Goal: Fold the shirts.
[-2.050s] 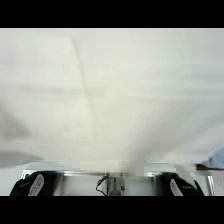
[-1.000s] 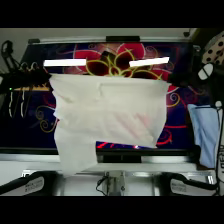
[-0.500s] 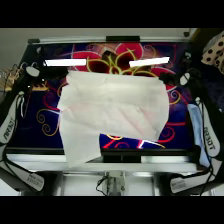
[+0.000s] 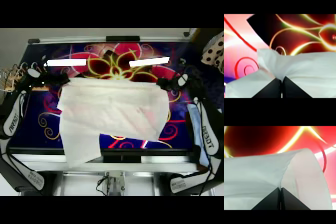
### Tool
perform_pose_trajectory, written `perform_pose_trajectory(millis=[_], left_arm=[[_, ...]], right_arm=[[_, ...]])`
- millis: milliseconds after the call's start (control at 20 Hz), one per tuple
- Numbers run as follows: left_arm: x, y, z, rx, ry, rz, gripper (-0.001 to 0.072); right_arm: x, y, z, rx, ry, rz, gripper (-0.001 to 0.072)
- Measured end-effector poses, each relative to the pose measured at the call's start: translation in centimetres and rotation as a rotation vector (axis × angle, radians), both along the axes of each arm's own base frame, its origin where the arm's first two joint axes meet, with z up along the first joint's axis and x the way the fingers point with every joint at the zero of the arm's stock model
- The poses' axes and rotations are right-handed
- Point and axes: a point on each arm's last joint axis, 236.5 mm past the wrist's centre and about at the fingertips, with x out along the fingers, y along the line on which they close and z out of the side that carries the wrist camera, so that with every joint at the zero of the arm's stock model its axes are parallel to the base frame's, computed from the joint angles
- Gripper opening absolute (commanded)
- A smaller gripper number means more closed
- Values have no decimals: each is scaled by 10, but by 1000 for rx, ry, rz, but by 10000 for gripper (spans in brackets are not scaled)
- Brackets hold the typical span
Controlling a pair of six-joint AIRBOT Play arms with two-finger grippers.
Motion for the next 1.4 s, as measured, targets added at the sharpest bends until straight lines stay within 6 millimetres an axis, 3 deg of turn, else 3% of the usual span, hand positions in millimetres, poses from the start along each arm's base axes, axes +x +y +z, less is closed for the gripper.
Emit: perform_pose_trajectory(millis=[200,400,750,1200,1250,1300,1350,1400], left_arm=[[-46,5,-18,-16,190,-95,27],[-76,2,-25,-29,312,-152,28],[-101,-1,-30,-59,421,-180,28],[-114,-5,-38,-77,490,-195,29],[-115,-5,-39,-79,495,-196,81],[-116,-5,-39,-81,501,-196,299],[-117,-4,-38,-84,507,-200,513],[-118,-1,-34,-89,514,-200,520]], right_arm=[[-42,4,-17,-16,187,59,54],[-68,8,-26,-6,300,84,54],[-104,12,-33,8,454,110,54],[-119,14,-45,27,537,99,81],[-120,14,-46,29,539,98,82],[-121,14,-46,30,545,99,191],[-123,15,-45,32,552,100,476],[-125,14,-41,33,557,102,532]])
